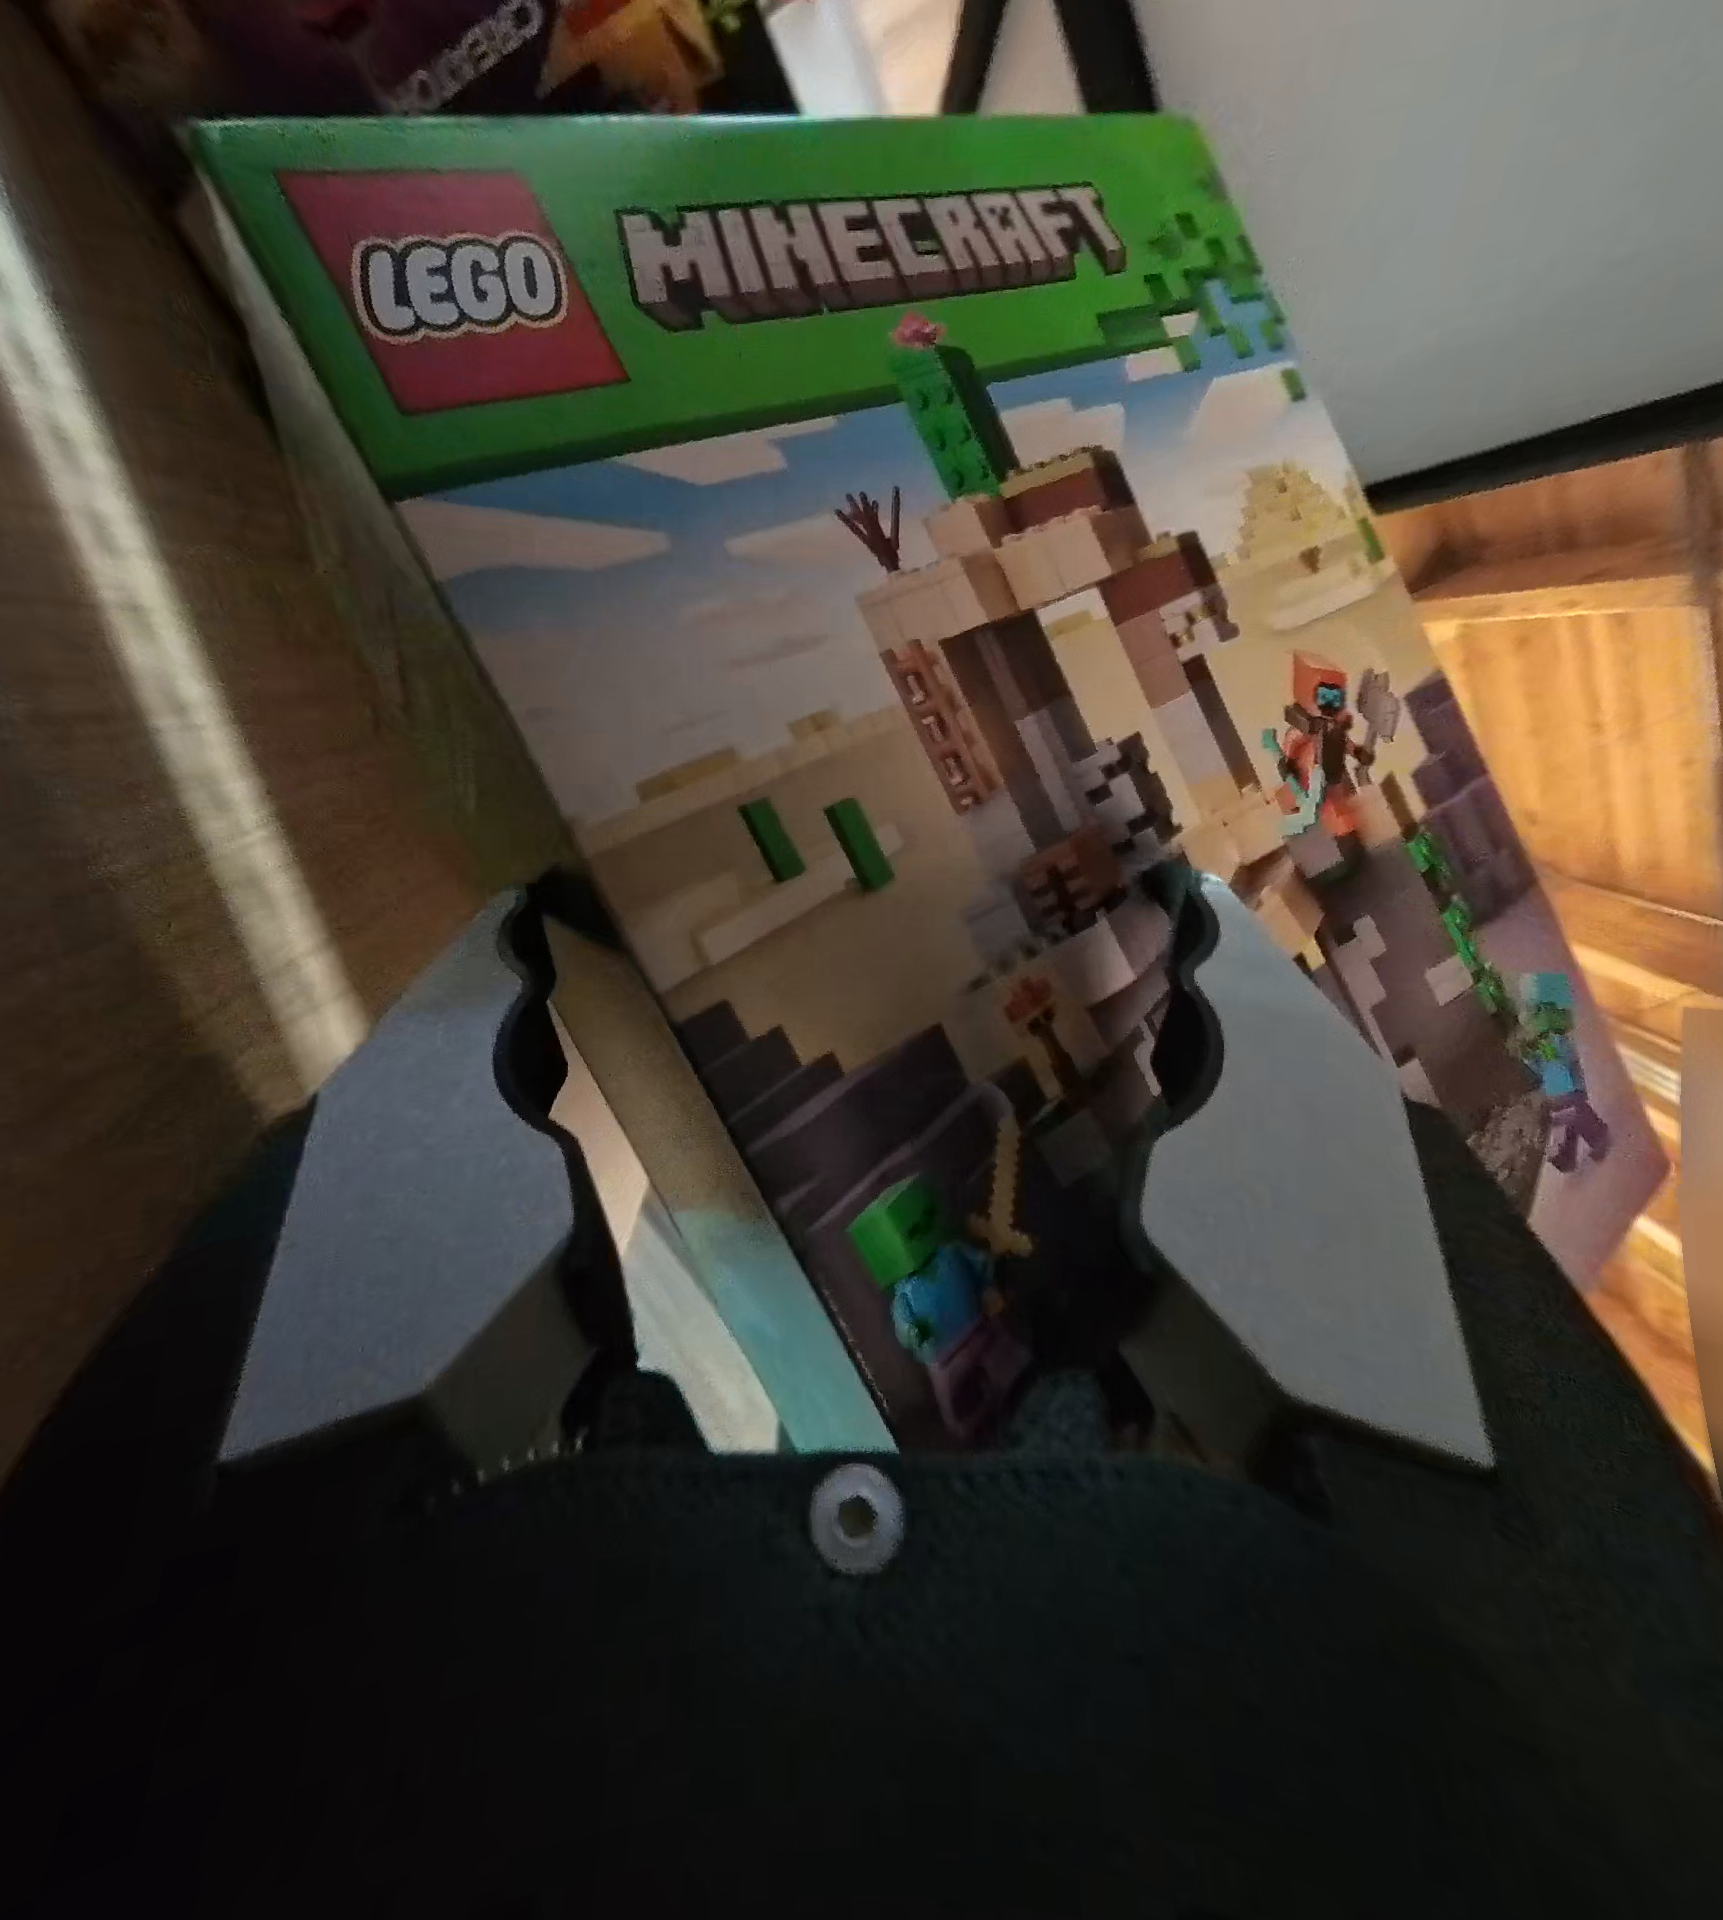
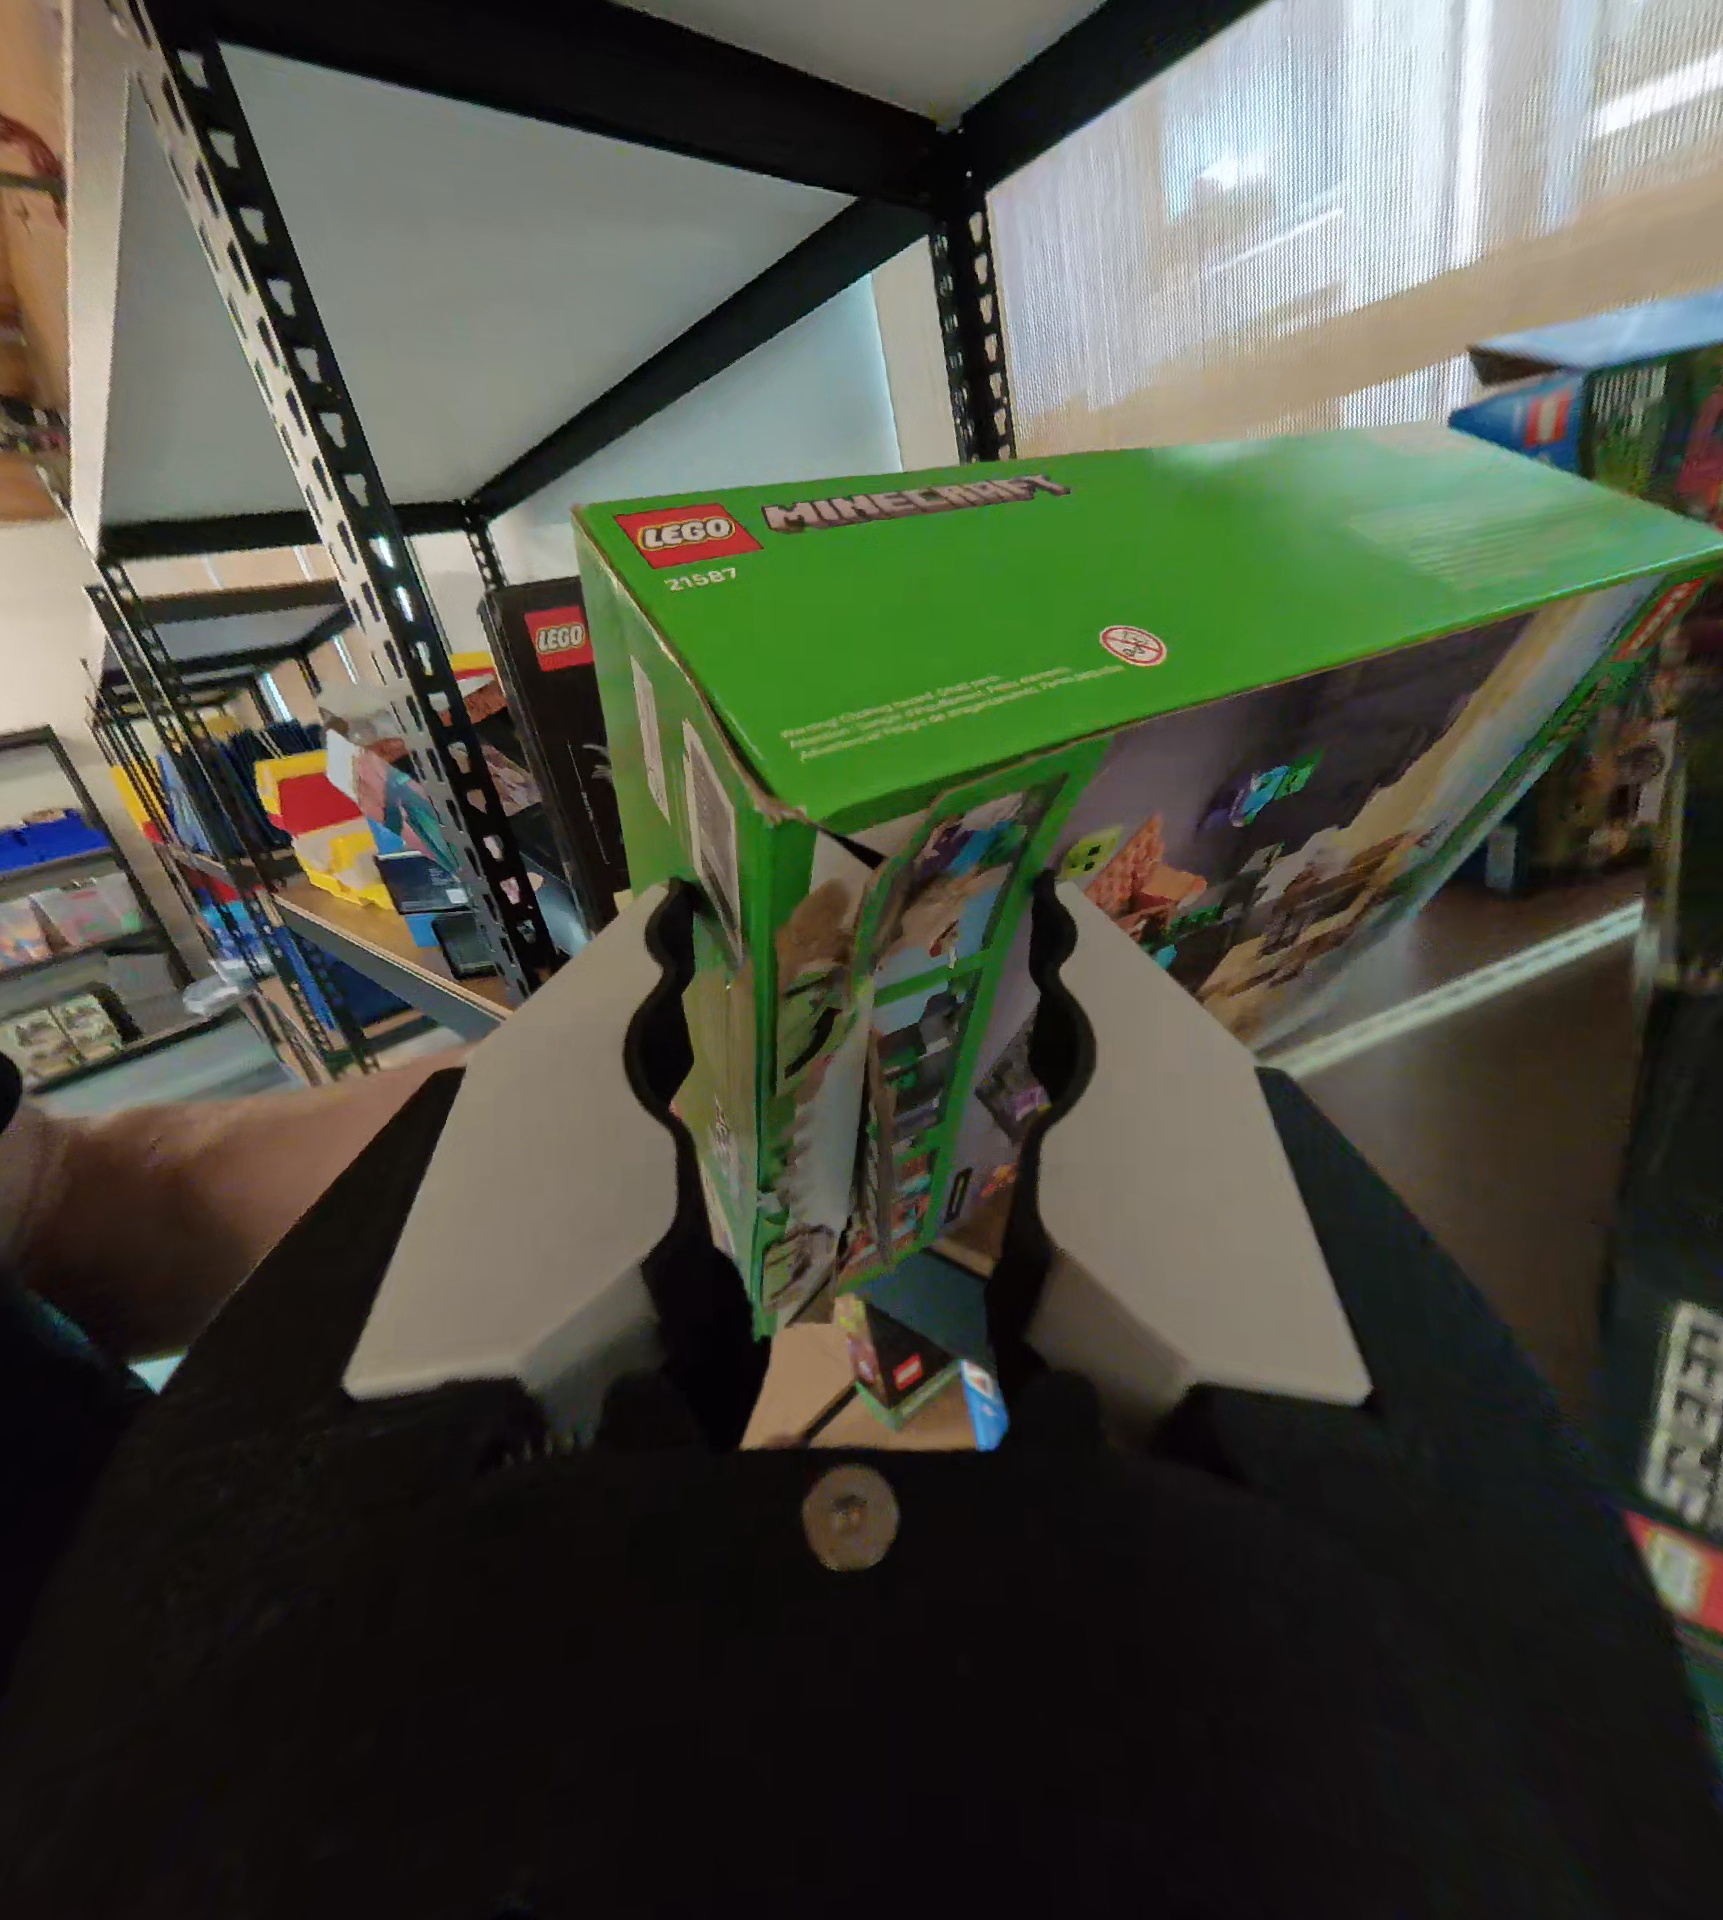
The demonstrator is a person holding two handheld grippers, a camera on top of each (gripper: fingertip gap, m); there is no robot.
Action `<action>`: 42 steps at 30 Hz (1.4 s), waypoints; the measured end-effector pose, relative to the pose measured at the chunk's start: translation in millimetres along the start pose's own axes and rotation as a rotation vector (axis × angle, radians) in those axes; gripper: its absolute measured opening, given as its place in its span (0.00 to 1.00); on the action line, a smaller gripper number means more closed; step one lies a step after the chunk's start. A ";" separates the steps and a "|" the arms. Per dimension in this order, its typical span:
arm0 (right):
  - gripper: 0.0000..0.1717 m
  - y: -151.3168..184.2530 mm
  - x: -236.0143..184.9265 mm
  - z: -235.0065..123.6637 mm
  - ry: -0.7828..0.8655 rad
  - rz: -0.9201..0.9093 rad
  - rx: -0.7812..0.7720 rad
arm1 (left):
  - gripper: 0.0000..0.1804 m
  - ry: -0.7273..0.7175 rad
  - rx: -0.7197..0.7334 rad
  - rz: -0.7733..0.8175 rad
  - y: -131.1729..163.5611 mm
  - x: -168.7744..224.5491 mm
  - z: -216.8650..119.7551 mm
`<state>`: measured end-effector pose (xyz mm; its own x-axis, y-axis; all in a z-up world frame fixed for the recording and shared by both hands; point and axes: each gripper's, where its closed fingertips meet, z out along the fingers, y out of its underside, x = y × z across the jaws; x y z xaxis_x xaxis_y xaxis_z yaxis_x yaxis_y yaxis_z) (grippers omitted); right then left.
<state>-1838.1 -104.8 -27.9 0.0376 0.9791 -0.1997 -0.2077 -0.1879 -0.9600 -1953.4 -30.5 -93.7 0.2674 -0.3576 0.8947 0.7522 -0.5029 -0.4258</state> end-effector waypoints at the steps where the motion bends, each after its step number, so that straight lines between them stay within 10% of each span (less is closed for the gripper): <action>1: 0.37 -5.2 -0.5 2.5 -0.002 -0.028 -0.005 | 0.64 0.031 0.011 -0.008 -2.3 3.0 2.7; 15: 0.36 -33.4 -9.4 -3.2 -0.090 -0.331 0.017 | 0.64 0.322 0.045 0.181 -26.7 53.0 28.5; 42: 0.32 29.6 40.7 -14.9 -0.015 -0.618 -0.278 | 0.63 0.435 -0.063 0.546 -49.1 47.2 67.5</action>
<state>-1828.2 -71.7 -67.4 0.0545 0.9137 0.4026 0.1064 0.3956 -0.9122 -1937.0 30.5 -21.4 0.3218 -0.8483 0.4206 0.5390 -0.2011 -0.8180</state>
